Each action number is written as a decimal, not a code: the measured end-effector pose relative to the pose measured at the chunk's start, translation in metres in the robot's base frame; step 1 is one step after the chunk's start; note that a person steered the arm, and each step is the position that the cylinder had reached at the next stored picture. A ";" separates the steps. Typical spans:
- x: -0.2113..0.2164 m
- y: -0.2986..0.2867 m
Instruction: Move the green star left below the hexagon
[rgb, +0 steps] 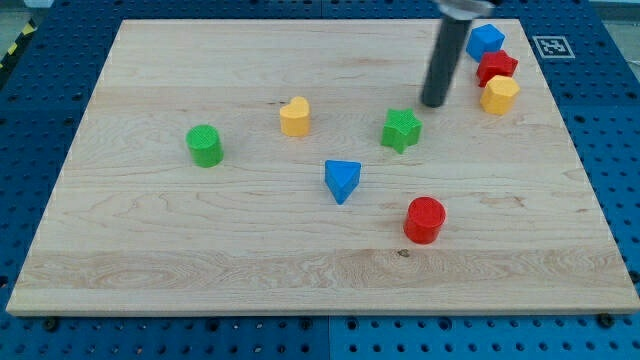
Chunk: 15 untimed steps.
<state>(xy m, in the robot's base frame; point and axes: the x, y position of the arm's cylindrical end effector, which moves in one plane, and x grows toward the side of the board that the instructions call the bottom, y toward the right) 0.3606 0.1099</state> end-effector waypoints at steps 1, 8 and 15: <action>0.012 -0.074; 0.072 0.056; 0.088 0.091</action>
<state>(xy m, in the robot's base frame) 0.4481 0.2009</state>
